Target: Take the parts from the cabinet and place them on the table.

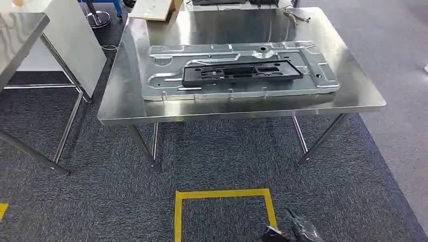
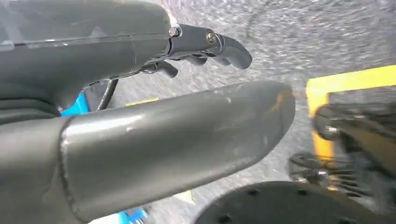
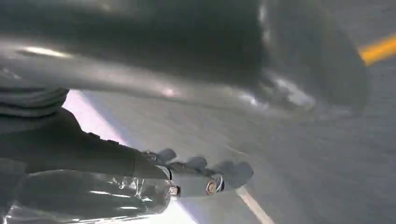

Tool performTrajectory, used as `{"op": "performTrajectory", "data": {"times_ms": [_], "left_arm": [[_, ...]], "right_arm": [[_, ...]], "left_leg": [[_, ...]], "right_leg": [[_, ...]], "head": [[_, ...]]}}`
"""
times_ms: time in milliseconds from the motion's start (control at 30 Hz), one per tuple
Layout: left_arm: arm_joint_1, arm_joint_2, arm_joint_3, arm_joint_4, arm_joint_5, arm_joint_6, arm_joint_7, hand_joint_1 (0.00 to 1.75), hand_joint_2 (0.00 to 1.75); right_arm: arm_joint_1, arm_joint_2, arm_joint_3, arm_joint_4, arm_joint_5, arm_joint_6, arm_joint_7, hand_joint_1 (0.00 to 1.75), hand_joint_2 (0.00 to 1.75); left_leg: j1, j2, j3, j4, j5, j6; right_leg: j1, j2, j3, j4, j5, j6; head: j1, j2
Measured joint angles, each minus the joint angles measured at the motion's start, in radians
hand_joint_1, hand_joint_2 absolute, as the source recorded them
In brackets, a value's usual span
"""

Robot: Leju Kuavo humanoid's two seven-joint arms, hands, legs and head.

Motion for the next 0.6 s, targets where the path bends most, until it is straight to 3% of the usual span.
{"op": "performTrajectory", "data": {"times_ms": [67, 100, 133, 167, 200, 233, 267, 300, 367, 400, 433, 467, 500, 533, 600], "left_arm": [[0.003, 0.005, -0.025, 0.000, 0.000, 0.007, 0.005, 0.00, 0.00], [0.008, 0.013, -0.043, 0.003, -0.001, 0.019, 0.010, 0.00, 0.00], [0.011, 0.022, -0.065, 0.012, -0.001, 0.027, 0.015, 0.00, 0.00], [0.016, 0.029, -0.092, 0.023, -0.001, 0.035, 0.017, 0.00, 0.00], [0.017, 0.037, -0.119, 0.033, -0.001, 0.041, 0.018, 0.00, 0.00], [0.019, 0.045, -0.142, 0.043, -0.001, 0.047, 0.018, 0.00, 0.00], [0.021, 0.050, -0.164, 0.053, -0.001, 0.053, 0.018, 0.00, 0.00], [0.024, 0.055, -0.182, 0.061, -0.001, 0.054, 0.019, 0.00, 0.00], [0.024, 0.060, -0.204, 0.067, -0.001, 0.053, 0.022, 0.00, 0.00], [0.024, 0.061, -0.212, 0.068, -0.001, 0.053, 0.023, 0.00, 0.00], [0.024, 0.062, -0.216, 0.069, -0.001, 0.053, 0.023, 0.00, 0.00], [0.023, 0.065, -0.222, 0.069, -0.001, 0.053, 0.024, 0.00, 0.00], [0.022, 0.073, -0.229, 0.069, -0.001, 0.053, 0.024, 0.00, 0.00], [0.022, 0.072, -0.235, 0.071, -0.001, 0.052, 0.024, 0.00, 0.00], [0.026, 0.072, -0.238, 0.071, -0.001, 0.040, 0.033, 0.00, 0.00]], "right_arm": [[-0.034, 0.045, -0.156, 0.162, 0.058, -0.012, -0.027, 0.00, 0.00], [-0.057, 0.054, -0.229, 0.255, 0.083, -0.018, 0.003, 0.00, 0.00], [-0.096, 0.061, -0.321, 0.396, 0.108, -0.021, 0.046, 0.00, 0.00], [-0.119, 0.061, -0.397, 0.493, 0.130, -0.019, 0.099, 0.00, 0.00], [-0.128, 0.061, -0.460, 0.576, 0.155, -0.013, 0.145, 0.00, 0.00], [-0.136, 0.061, -0.508, 0.648, 0.178, -0.005, 0.202, 0.00, 0.00], [-0.150, 0.061, -0.554, 0.724, 0.194, -0.002, 0.266, 0.00, 0.00], [-0.164, 0.057, -0.597, 0.784, 0.199, -0.003, 0.307, 0.00, 0.00], [-0.180, 0.056, -0.657, 0.849, 0.201, -0.006, 0.329, 0.00, 0.00], [-0.184, 0.057, -0.679, 0.867, 0.201, -0.006, 0.335, 0.00, 0.00], [-0.190, 0.063, -0.695, 0.884, 0.201, -0.006, 0.336, 0.00, 0.00], [-0.197, 0.071, -0.714, 0.904, 0.201, -0.006, 0.338, 0.00, 0.00], [-0.204, 0.075, -0.728, 0.921, 0.201, -0.006, 0.339, 0.00, 0.00], [-0.209, 0.076, -0.742, 0.934, 0.201, -0.006, 0.343, 0.00, 1.75], [-0.219, 0.077, -0.770, 0.956, 0.201, -0.002, 0.343, 0.00, 1.75]], "left_leg": [[0.003, -0.001, -0.007, -0.007, 0.025, -0.008], [-0.001, -0.003, -0.014, -0.006, 0.034, -0.014], [0.003, -0.006, -0.024, 0.004, 0.011, -0.020], [0.003, -0.006, -0.035, 0.031, -0.039, -0.028], [0.006, -0.006, -0.047, 0.094, -0.104, -0.032], [0.009, -0.006, -0.061, 0.170, -0.161, -0.036], [0.010, -0.005, -0.071, 0.243, -0.196, -0.037], [0.010, -0.005, -0.069, 0.281, -0.197, -0.037], [0.009, -0.006, -0.018, 0.252, -0.146, -0.030], [0.006, -0.006, 0.031, 0.191, -0.111, -0.023], [0.001, -0.006, 0.092, 0.107, -0.087, -0.007], [-0.004, -0.006, 0.134, 0.028, -0.112, 0.015], [-0.006, -0.005, 0.167, -0.020, -0.124, 0.021], [-0.007, -0.005, 0.171, -0.037, -0.125, 0.018], [-0.016, -0.005, 0.160, -0.045, -0.104, 0.024]], "right_leg": [[0.004, 0.000, -0.013, -0.003, 0.009, -0.005], [-0.004, 0.000, -0.020, -0.015, 0.017, -0.010], [-0.007, -0.005, -0.027, -0.016, 0.028, -0.015], [-0.006, -0.004, -0.036, -0.016, 0.037, -0.020], [-0.005, -0.010, -0.045, -0.015, 0.043, -0.028], [-0.002, -0.013, -0.056, -0.013, 0.050, -0.030], [0.000, -0.014, -0.070, -0.007, 0.058, -0.031], [0.002, -0.014, -0.084, 0.000, 0.065, -0.033], [0.006, -0.012, -0.116, 0.015, 0.076, -0.034], [0.011, -0.010, -0.129, 0.023, 0.080, -0.033], [0.015, -0.008, -0.138, 0.029, 0.085, -0.033], [0.012, -0.008, -0.143, 0.031, 0.090, -0.033], [0.014, -0.009, -0.146, 0.031, 0.096, -0.026], [0.007, -0.012, -0.147, 0.029, 0.105, -0.020], [0.002, -0.013, -0.150, 0.017, 0.127, -0.008]], "head": [[0.000, 0.000], [0.000, 0.000], [0.000, 0.000], [0.000, 0.000], [0.000, 0.000], [0.000, 0.000], [0.000, 0.000], [0.000, 0.000], [0.000, 0.000], [0.000, 0.000], [0.000, 0.000], [0.000, 0.000], [0.000, 0.000], [0.000, 0.000], [0.000, 0.000]]}}
